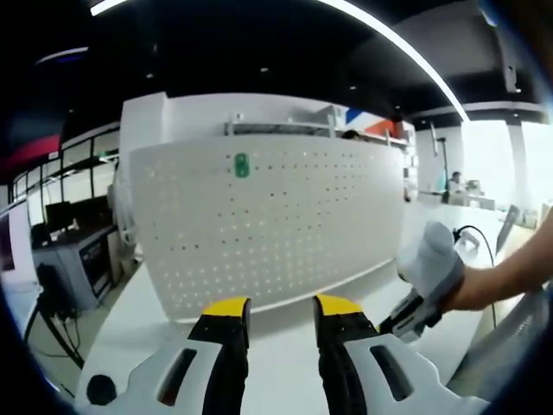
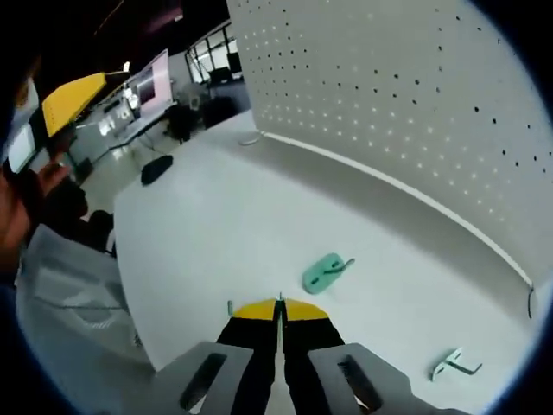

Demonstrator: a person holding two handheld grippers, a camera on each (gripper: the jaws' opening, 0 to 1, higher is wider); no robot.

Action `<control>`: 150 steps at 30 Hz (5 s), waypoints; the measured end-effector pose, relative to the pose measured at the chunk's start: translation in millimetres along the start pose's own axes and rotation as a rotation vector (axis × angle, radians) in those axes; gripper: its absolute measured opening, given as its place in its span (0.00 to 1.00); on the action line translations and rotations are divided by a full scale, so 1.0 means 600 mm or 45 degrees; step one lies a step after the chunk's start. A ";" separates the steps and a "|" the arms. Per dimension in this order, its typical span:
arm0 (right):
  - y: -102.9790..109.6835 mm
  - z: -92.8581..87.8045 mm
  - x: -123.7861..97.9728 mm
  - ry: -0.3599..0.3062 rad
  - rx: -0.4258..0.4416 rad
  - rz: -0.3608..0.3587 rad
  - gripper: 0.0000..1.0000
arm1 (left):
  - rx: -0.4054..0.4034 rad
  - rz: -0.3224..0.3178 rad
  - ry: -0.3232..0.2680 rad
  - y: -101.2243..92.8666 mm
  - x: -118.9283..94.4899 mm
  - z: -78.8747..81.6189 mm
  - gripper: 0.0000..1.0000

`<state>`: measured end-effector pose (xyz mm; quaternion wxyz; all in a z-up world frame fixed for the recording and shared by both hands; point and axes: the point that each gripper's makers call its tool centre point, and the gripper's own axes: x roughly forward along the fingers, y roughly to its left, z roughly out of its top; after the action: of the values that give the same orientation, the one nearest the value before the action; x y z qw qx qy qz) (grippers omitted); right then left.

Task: Insert the hook assembly into the mounting plate slot until the hook locks in place.

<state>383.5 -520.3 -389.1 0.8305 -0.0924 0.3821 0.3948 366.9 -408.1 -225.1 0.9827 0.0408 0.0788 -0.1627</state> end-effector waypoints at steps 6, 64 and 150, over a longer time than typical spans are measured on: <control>0.003 0.030 -0.014 -0.100 0.038 0.014 0.00 | -0.001 -0.014 0.004 -0.007 -0.001 -0.001 0.30; 0.124 0.285 -0.189 -0.918 -0.175 0.227 0.00 | -0.026 -0.172 -0.055 -0.045 0.001 0.065 0.25; 0.120 0.286 -0.221 -0.928 -0.378 0.183 0.13 | -0.067 -0.244 -0.121 -0.065 0.015 0.090 0.03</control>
<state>375.0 -471.3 -166.4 0.8594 -0.0384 0.0066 0.5099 370.4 -453.7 -175.6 0.9659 -0.0004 0.0401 -0.2558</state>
